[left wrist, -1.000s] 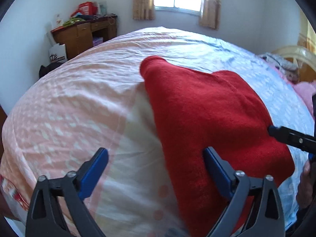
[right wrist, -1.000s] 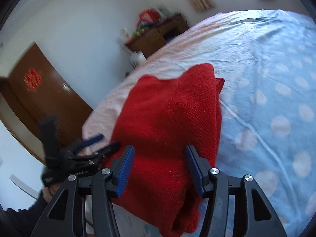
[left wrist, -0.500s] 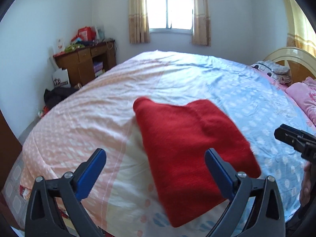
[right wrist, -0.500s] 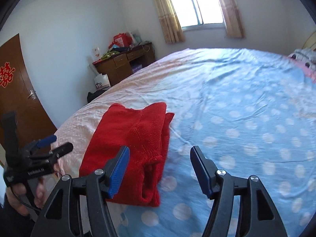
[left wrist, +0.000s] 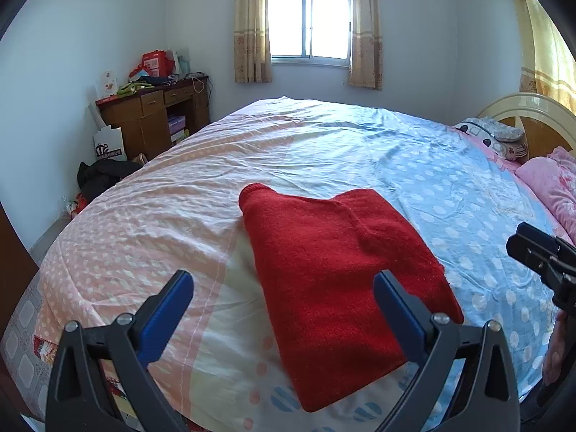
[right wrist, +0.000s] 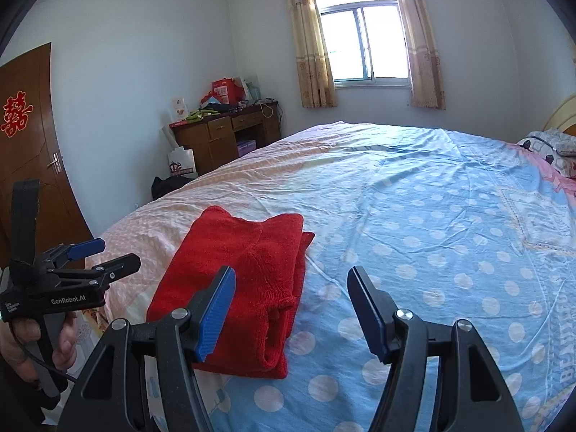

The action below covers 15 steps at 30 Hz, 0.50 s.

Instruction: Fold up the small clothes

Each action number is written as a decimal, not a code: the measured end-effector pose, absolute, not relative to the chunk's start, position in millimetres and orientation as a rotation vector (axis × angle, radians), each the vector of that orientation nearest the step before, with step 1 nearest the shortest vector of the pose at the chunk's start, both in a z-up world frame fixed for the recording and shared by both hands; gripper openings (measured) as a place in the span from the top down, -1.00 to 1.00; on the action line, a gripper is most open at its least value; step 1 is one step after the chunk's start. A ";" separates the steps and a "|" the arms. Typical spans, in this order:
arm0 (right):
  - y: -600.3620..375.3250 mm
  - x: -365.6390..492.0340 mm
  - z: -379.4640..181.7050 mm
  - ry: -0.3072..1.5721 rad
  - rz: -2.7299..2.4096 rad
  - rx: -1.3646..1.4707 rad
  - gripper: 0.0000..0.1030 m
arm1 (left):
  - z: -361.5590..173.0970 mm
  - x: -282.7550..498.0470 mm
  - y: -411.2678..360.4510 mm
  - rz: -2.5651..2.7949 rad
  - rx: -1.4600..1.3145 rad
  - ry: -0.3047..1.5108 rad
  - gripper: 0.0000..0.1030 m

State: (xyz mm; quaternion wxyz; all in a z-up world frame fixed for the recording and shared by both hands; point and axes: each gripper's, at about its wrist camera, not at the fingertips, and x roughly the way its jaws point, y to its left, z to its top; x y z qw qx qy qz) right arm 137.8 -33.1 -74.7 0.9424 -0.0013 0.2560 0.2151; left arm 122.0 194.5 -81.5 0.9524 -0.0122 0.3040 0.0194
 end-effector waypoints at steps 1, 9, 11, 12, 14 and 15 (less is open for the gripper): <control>-32.3 137.8 -75.6 0.523 0.438 -0.005 -0.28 | -82.0 121.2 194.1 0.040 -0.025 0.617 -0.98; -25.4 132.9 -75.5 0.507 0.441 -0.044 -0.28 | -81.6 120.8 193.6 0.039 -0.023 0.615 -0.99; -25.1 132.7 -75.4 0.507 0.444 -0.044 -0.28 | -81.5 120.9 192.7 0.039 -0.021 0.614 -0.98; -24.9 132.8 -75.6 0.508 0.443 -0.045 -0.28 | -81.4 120.7 192.5 0.039 -0.022 0.614 -0.99; -25.1 132.7 -75.8 0.510 0.443 -0.043 -0.28 | -81.5 120.9 192.5 0.040 -0.021 0.615 -0.98; -25.3 132.5 -75.9 0.510 0.442 -0.041 -0.28 | -81.5 120.8 192.5 0.040 -0.022 0.615 -0.98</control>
